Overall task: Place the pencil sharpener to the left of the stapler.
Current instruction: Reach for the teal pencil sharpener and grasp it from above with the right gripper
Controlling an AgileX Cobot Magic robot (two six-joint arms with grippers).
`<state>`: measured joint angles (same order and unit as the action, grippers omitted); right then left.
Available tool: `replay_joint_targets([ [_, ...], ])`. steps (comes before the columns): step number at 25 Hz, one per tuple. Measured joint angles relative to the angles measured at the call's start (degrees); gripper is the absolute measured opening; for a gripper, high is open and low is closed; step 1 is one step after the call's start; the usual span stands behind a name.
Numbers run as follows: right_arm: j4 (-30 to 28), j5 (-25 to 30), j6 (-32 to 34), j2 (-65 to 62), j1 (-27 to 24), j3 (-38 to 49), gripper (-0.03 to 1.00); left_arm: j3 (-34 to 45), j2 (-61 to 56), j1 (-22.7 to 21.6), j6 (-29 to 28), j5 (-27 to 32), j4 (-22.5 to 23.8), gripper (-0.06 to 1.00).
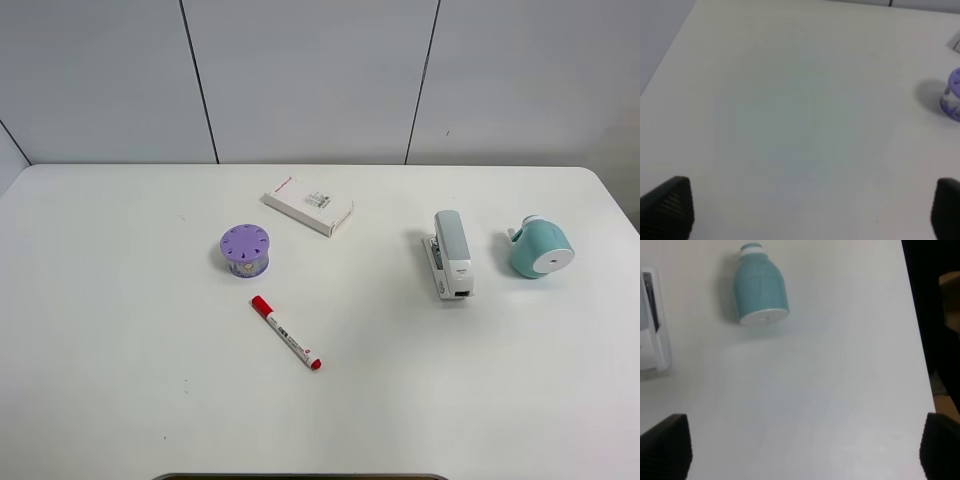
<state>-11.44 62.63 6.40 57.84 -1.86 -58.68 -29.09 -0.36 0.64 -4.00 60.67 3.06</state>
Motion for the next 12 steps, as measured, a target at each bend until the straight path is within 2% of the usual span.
replay_joint_targets([
  [8, 3.68, -2.47, -4.88, 9.89, -7.21, -2.30, 0.90, 0.00, 0.00, 0.00, 0.00, 0.00, 0.00, 0.95],
  [12, 3.97, -5.76, -6.73, 15.06, -7.82, -2.30, 0.90, 0.00, 0.00, 0.00, 0.00, 0.00, 0.00, 0.95],
])
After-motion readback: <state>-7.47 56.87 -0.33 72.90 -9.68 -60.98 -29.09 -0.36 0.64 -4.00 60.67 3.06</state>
